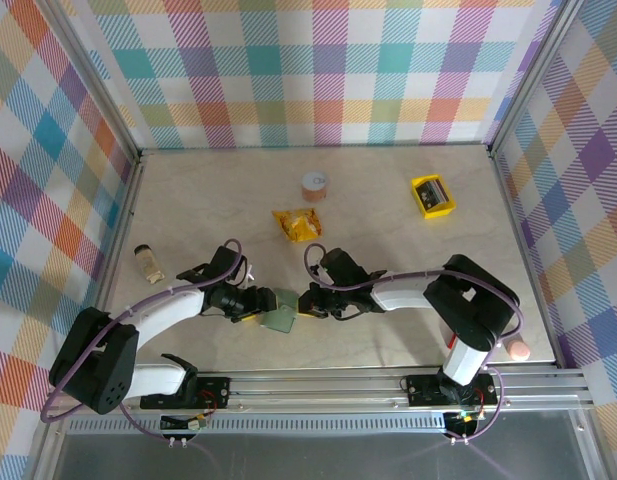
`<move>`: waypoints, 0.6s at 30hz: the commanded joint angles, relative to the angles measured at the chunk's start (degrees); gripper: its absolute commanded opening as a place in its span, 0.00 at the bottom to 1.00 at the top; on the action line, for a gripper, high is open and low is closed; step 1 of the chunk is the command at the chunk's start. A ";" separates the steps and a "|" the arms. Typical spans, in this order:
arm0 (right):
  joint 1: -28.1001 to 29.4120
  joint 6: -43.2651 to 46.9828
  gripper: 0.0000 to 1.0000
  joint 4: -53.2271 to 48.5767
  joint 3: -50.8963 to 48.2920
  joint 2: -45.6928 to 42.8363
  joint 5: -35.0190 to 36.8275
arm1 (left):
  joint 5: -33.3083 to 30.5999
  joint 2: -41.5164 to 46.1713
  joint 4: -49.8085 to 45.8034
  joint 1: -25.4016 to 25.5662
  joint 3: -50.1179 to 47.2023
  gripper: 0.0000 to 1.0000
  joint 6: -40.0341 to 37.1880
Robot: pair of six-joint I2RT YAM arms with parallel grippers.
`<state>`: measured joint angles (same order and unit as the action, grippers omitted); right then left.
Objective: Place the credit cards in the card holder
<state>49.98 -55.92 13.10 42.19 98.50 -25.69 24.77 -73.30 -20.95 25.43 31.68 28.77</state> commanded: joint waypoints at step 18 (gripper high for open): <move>0.74 -1.25 0.00 0.26 3.06 5.43 0.46 | 6.45 1.47 8.99 0.32 -4.83 0.61 2.60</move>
<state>50.35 -56.47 14.15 44.47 102.61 -25.78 29.56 -72.49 -13.26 25.43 27.59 30.68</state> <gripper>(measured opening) 0.056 0.608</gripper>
